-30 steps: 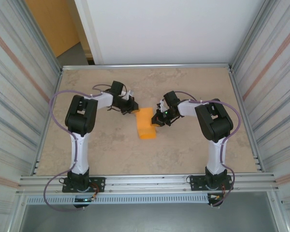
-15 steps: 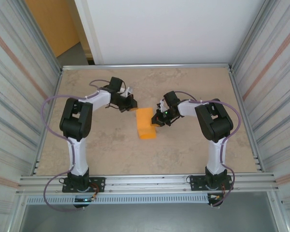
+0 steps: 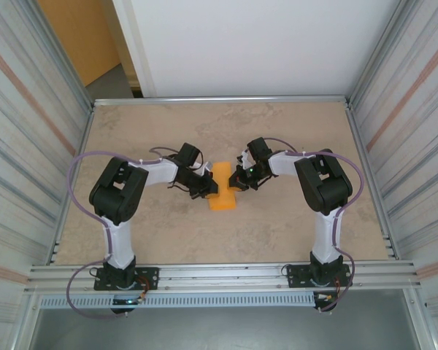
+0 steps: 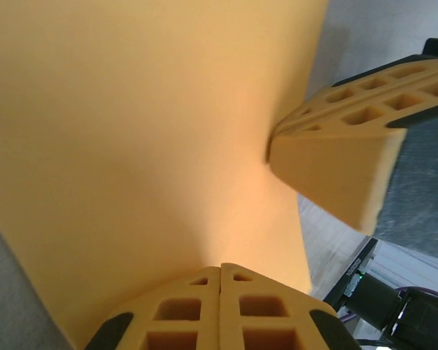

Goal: Fold a paper plane with a square sheet of paper (pick it up from the middle)
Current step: First fold the square sheet of paper in half at the center of the table.

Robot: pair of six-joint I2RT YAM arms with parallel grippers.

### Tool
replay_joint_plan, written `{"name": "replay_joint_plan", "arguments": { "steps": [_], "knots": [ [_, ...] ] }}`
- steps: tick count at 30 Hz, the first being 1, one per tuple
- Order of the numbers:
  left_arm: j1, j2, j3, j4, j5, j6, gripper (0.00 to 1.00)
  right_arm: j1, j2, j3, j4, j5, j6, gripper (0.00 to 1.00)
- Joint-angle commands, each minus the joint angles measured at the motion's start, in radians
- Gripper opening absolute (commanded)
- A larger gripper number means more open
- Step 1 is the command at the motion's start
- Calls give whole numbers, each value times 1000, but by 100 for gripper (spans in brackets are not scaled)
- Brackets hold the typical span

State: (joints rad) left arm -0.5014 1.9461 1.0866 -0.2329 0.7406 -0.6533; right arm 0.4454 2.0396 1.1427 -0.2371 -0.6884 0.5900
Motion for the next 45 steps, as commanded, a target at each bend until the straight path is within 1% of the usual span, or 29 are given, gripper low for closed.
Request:
{"name": "replay_joint_plan", "arguments": {
  "steps": [1, 6, 10, 15, 19, 22, 25, 28, 33, 37, 45],
  "knots": [
    [5, -28, -25, 50, 34, -35, 4, -8, 164, -114, -222, 353, -8, 0],
    [10, -23, -57, 34, 17, -13, 4, -8, 166, -110, -225, 357, -8, 0],
    [30, -37, -119, 32, 4, 4, 4, -8, 167, -111, -226, 360, -8, 0],
    [82, -113, -222, 14, -11, 23, 4, -10, 169, -109, -228, 362, -11, 0],
    [100, -194, -242, -26, -26, 37, 4, -10, 168, -107, -231, 363, -13, 0],
    [87, -229, -220, -1, -12, 16, 4, -10, 166, -107, -233, 364, -12, 0],
    [47, -229, -177, 39, -10, -12, 4, -11, 163, -108, -234, 367, -13, 0],
    [4, -185, -132, 81, -12, -43, 4, -11, 162, -107, -234, 365, -11, 0],
    [-42, -101, -75, 82, -16, -51, 4, -10, 161, -106, -234, 369, -11, 0],
    [-48, -74, -98, 81, -27, -49, 4, -11, 163, -106, -234, 369, -11, 0],
    [-43, -82, -242, 123, -59, -35, 4, -11, 169, -105, -233, 374, -12, 0]
  ]
}}
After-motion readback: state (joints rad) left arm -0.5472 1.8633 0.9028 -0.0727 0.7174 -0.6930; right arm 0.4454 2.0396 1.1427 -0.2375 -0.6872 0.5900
